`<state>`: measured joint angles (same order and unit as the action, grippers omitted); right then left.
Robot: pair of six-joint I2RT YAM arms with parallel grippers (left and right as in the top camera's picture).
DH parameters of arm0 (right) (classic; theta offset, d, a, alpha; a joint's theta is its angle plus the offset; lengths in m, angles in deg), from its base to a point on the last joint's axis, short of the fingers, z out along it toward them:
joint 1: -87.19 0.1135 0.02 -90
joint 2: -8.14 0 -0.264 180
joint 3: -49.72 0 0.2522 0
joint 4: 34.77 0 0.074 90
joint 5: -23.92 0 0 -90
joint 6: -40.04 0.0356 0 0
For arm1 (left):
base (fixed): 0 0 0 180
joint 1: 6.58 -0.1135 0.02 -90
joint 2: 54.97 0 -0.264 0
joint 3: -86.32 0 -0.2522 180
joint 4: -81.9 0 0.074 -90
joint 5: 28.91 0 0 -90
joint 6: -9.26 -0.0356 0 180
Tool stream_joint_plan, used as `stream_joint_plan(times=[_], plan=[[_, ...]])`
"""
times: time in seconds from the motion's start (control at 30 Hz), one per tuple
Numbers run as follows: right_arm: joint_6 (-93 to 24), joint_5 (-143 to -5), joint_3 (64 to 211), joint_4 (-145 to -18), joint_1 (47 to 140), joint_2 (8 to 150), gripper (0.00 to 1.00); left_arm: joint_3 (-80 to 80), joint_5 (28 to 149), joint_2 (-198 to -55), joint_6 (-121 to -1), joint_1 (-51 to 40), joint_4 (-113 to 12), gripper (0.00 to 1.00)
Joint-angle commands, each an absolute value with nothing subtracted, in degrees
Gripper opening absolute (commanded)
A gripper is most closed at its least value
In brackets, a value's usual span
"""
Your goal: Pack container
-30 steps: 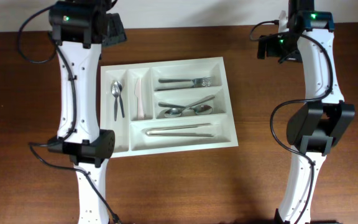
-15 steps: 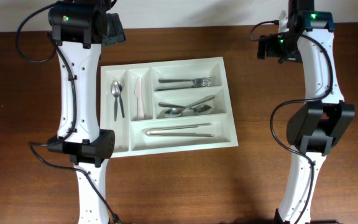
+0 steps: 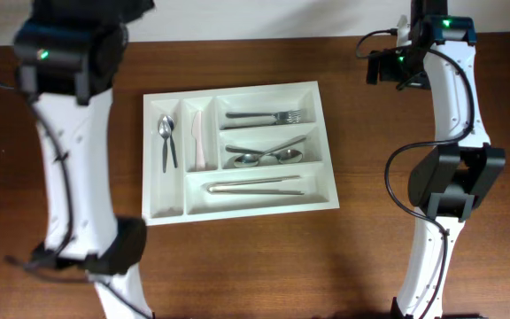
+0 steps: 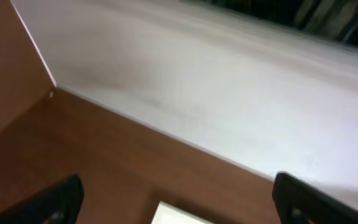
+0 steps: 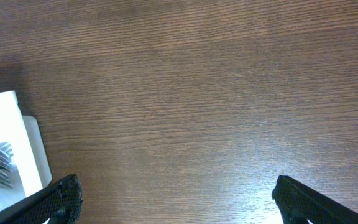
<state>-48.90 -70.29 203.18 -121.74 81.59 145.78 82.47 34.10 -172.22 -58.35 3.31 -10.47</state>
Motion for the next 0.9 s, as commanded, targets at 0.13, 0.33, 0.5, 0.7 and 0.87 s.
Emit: stream_joint_plan(times=[0.13,0.33,0.5,0.7,0.87], plan=[[-49.3,-70.6,203.1,-121.6,81.1,145.6,0.99,52.9,32.7,-154.8,-57.9,3.3,-25.9,0.99],[-49.3,-70.6,203.1,-121.6,81.1,145.6,0.99,22.4,33.0,-138.1,-57.9,1.6,-43.3,0.99],[-49.3,-70.6,203.1,-121.6,81.1,145.6,0.99,-2.0,37.3,-123.3,-57.9,-2.0,-59.6,0.99],[-49.3,-70.6,203.1,-121.6,81.1,145.6,0.99,-25.7,41.7,-106.4,-61.3,-5.6,-74.5,0.99],[-49.3,-70.6,203.1,-121.6,81.1,145.6,0.99,-40.7,43.6,-92.6,-66.2,-6.9,-79.5,0.99]])
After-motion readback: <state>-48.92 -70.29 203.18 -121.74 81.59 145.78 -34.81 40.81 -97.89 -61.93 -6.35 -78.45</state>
